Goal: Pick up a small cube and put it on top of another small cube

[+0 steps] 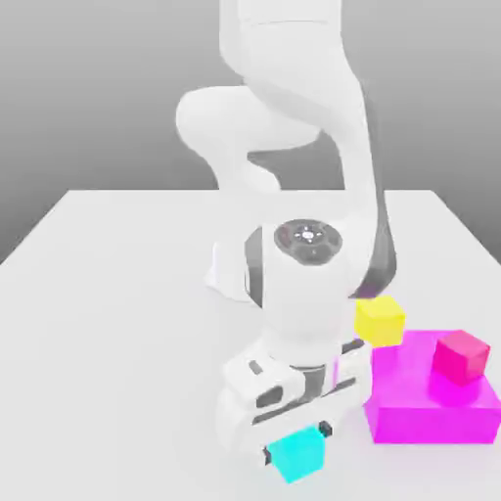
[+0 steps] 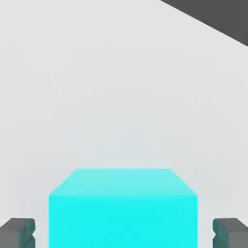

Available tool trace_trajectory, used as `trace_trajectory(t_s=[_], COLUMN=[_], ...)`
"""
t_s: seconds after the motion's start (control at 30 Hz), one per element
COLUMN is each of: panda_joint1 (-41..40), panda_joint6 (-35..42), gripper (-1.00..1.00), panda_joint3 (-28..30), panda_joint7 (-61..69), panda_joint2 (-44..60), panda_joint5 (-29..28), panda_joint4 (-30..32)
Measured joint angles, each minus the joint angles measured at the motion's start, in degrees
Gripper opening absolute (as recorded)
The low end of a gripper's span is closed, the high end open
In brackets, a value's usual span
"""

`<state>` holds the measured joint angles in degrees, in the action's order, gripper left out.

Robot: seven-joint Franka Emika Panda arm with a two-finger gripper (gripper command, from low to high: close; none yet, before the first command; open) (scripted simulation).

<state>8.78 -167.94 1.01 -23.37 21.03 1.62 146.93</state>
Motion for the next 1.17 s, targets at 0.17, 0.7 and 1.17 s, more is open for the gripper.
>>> trace_trajectory(t_s=[0.17,0.7,1.17], panda_joint1=[0.02,1.01,-1.25], panda_joint6=[1.35,13.38,-2.36], gripper=[-1.0,-1.0,1.0], panda_joint3=[0.06,-1.94,-3.97], panda_joint7=[-0.21,-12.49,-18.39], panda_joint2=[-1.65,-34.13,-22.96], panda_joint5=[-0.29,1.61,-1.38], panda_joint4=[0.31,20.74,25.3])
